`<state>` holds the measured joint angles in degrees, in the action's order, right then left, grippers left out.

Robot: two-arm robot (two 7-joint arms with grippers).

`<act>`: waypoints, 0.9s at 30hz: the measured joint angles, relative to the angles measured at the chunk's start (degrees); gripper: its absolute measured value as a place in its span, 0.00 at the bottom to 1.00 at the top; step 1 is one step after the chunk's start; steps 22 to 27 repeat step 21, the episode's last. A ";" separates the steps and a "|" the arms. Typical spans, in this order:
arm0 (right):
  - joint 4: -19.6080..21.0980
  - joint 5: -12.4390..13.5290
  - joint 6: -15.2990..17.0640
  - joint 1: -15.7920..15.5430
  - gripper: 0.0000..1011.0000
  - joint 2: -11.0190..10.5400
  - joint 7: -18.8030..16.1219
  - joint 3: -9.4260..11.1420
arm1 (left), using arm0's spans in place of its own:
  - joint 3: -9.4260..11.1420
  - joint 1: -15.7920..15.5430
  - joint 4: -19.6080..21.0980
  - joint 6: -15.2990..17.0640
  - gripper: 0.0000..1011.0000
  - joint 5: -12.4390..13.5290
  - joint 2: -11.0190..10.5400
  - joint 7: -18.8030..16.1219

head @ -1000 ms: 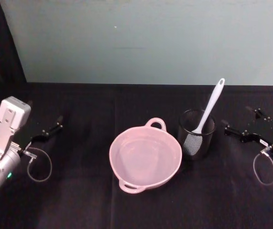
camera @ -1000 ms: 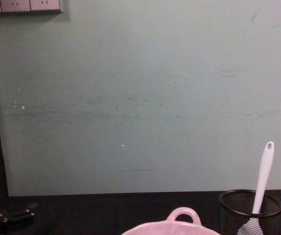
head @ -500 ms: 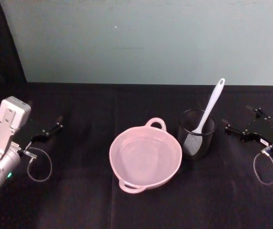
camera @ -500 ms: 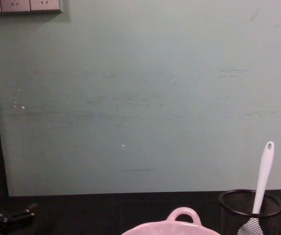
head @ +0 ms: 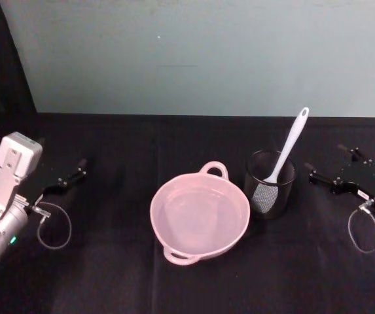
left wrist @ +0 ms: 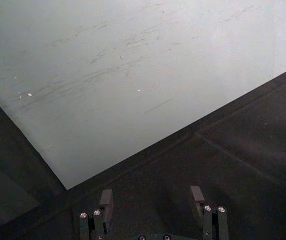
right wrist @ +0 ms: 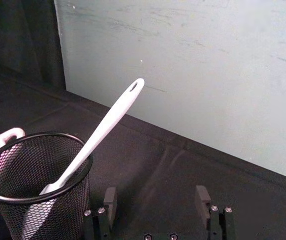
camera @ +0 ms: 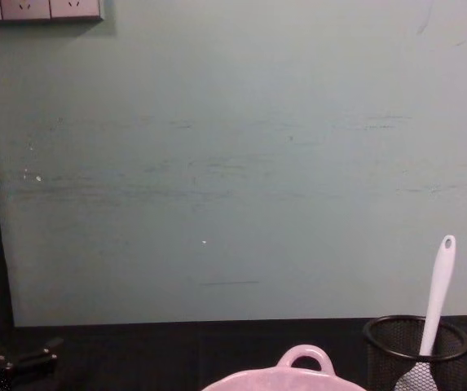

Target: Use the one hand to pick up the spoon and stir the clear water in the bowl.

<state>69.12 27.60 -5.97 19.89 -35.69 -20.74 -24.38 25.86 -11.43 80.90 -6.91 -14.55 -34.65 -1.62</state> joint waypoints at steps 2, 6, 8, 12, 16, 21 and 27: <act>0.00 0.01 -0.02 0.00 0.99 0.00 -0.01 0.00 | 0.00 0.00 0.00 0.00 0.99 0.00 0.00 0.00; 0.00 0.03 -0.03 0.00 0.99 0.00 -0.03 0.00 | 0.00 0.00 0.00 0.00 0.99 0.00 0.00 0.00; 0.00 0.04 -0.03 0.00 0.99 0.00 -0.03 0.00 | 0.00 0.00 0.00 0.00 0.99 0.00 0.00 0.00; 0.00 0.05 -0.03 0.00 0.99 0.00 -0.04 0.00 | 0.00 0.00 0.00 0.00 0.99 0.00 0.00 0.00; 0.00 0.05 -0.03 0.00 0.99 0.00 -0.04 0.00 | 0.00 0.00 0.00 0.00 0.99 0.00 0.00 0.00; 0.00 0.05 -0.03 0.00 0.99 0.00 -0.04 0.00 | 0.00 0.00 0.00 0.00 0.99 0.00 0.00 0.00; 0.00 0.05 -0.03 0.00 0.99 0.00 -0.04 0.00 | 0.00 0.00 0.00 0.00 0.99 0.00 0.00 0.00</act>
